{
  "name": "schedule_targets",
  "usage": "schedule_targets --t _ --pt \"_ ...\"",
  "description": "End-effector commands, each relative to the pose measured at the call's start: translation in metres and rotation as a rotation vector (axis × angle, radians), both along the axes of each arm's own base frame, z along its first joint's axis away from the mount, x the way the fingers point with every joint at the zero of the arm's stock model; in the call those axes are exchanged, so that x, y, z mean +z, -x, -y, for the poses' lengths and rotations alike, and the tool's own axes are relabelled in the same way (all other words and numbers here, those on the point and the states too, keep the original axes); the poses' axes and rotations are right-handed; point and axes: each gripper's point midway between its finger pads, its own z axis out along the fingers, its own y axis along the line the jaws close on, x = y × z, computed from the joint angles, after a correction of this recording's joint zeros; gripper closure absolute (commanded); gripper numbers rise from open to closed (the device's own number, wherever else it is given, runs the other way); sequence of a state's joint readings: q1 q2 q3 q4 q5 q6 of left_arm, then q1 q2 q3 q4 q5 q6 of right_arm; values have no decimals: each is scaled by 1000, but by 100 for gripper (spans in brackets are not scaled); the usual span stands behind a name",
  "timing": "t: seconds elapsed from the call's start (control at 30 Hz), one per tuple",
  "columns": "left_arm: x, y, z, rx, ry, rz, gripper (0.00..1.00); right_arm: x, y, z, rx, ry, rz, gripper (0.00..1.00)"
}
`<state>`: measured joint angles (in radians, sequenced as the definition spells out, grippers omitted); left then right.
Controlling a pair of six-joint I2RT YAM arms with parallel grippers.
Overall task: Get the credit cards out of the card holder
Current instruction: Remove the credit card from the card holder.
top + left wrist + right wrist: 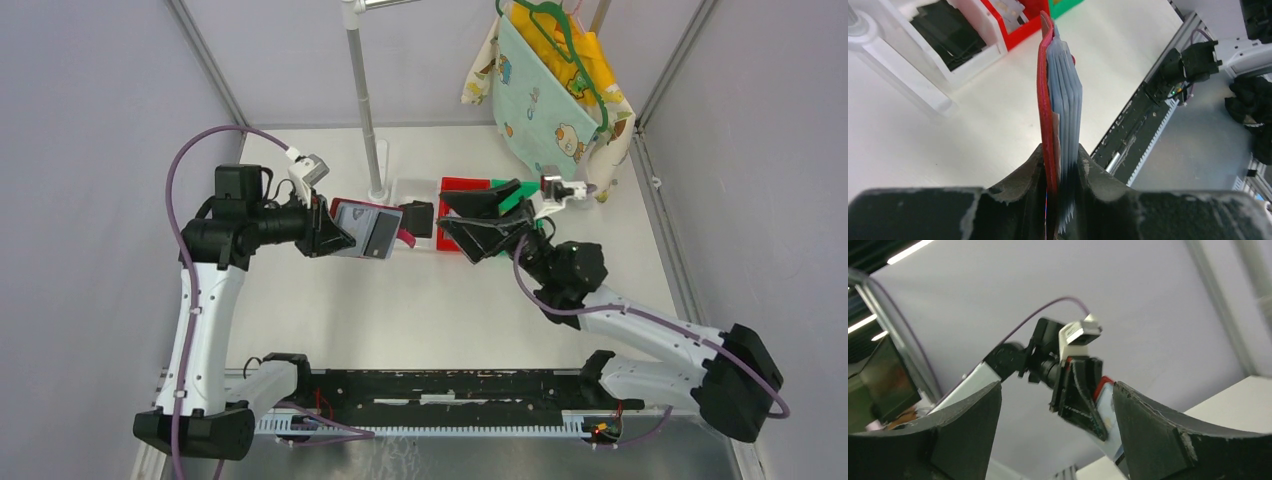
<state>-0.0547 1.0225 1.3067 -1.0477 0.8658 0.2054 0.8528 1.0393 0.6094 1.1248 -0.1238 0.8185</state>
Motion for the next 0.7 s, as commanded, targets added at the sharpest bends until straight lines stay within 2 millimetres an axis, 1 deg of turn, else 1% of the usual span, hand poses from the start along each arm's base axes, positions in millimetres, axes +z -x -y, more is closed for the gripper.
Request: schedule_targets --t 0.0,0.07,0.13,0.27,0.43,0.57,0.67 --pt "28 18 10 -126 40 81 89 -7 37 -52 348 109 36 17" --pt "34 23 15 -151 81 66 89 -13 51 -70 462 110 33 19" --pt "40 27 18 -164 114 51 89 -20 59 -82 517 118 19 21" --pt "51 36 24 -197 161 42 89 -30 64 -93 551 130 -7 24" --pt "58 44 28 -225 211 18 89 -37 61 -99 551 137 -43 27" --pt "65 52 32 -261 255 -2 88 -44 53 -102 519 146 -70 30" --pt "71 59 35 -290 288 -9 88 -45 49 -105 504 152 -81 33"
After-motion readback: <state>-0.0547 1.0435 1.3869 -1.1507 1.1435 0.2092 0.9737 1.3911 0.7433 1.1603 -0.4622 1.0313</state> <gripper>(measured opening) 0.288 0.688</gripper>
